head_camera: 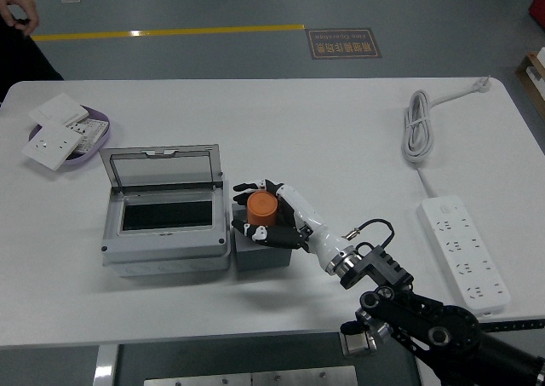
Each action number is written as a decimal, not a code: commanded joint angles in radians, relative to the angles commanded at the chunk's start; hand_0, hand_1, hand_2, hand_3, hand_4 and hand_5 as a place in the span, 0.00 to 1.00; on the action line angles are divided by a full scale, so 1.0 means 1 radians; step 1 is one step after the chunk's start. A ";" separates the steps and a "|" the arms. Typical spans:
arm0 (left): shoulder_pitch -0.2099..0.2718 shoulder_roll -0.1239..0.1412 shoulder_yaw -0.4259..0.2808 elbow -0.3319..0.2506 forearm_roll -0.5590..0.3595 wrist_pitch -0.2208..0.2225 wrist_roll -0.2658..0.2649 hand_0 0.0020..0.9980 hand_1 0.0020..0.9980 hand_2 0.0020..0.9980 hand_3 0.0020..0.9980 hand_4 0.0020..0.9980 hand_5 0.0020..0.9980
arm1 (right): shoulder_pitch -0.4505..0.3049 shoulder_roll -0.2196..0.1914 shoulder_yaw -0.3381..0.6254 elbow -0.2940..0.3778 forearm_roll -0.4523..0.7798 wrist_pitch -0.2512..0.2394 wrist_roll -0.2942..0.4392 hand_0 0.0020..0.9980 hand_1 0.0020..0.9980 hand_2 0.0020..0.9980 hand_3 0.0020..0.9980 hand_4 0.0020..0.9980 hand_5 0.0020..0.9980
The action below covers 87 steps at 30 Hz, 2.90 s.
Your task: Pick up the cylinder from the cube,place it in the box,flap close box
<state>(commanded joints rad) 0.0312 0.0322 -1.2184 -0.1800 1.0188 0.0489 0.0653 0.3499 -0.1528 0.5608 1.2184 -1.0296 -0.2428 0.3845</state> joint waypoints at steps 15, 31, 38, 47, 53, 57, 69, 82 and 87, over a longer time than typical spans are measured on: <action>0.001 0.001 -0.001 0.000 0.001 0.000 0.003 0.92 0.85 0.86 0.95 0.00 0.00 | 0.000 0.004 0.002 0.009 -0.002 -0.027 0.000 0.59 0.54 0.51 0.52 0.05 0.00; 0.006 0.002 -0.013 0.000 0.007 0.001 0.028 0.92 0.85 0.86 0.95 0.00 0.00 | 0.108 0.041 -0.039 0.117 -0.102 -0.148 -0.105 0.46 0.46 0.44 0.35 0.04 0.00; 0.006 0.013 -0.013 0.000 0.007 0.001 0.031 0.92 0.85 0.86 0.95 0.00 0.00 | 0.227 0.091 -0.145 0.115 -0.229 -0.272 -0.235 0.42 0.42 0.42 0.33 0.04 0.00; 0.006 0.022 -0.016 0.000 0.016 0.001 0.038 0.92 0.85 0.86 0.95 0.00 0.00 | 0.353 0.153 -0.258 0.087 -0.421 -0.339 -0.433 0.33 0.40 0.41 0.33 0.02 0.00; 0.003 0.029 -0.017 0.000 0.020 0.001 0.040 0.92 0.85 0.86 0.95 0.00 0.00 | 0.407 0.153 -0.315 0.067 -0.529 -0.303 -0.569 0.16 0.30 0.39 0.31 0.00 0.00; 0.004 0.032 -0.018 0.000 0.022 0.001 0.042 0.92 0.85 0.86 0.95 0.00 0.00 | 0.436 0.153 -0.336 0.050 -0.572 -0.282 -0.644 0.11 0.30 0.38 0.30 0.00 0.00; -0.004 0.041 -0.022 0.000 0.032 -0.001 0.045 0.92 0.85 0.86 0.95 0.00 0.00 | 0.486 0.153 -0.391 0.015 -0.488 -0.252 -0.654 0.16 0.35 0.41 0.32 0.02 0.00; -0.010 0.046 -0.019 0.000 0.034 -0.001 0.045 0.92 0.85 0.86 0.95 0.00 0.00 | 0.507 0.153 -0.414 -0.012 -0.376 -0.204 -0.565 0.40 0.50 0.52 0.44 0.02 0.00; -0.011 0.048 -0.020 0.000 0.037 -0.001 0.046 0.92 0.85 0.86 0.95 0.00 0.00 | 0.513 0.153 -0.412 -0.017 -0.385 -0.172 -0.555 0.54 0.56 0.59 0.50 0.00 0.00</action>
<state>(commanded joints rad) 0.0197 0.0798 -1.2385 -0.1800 1.0556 0.0477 0.1112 0.8624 0.0000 0.1493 1.2011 -1.4143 -0.4145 -0.1704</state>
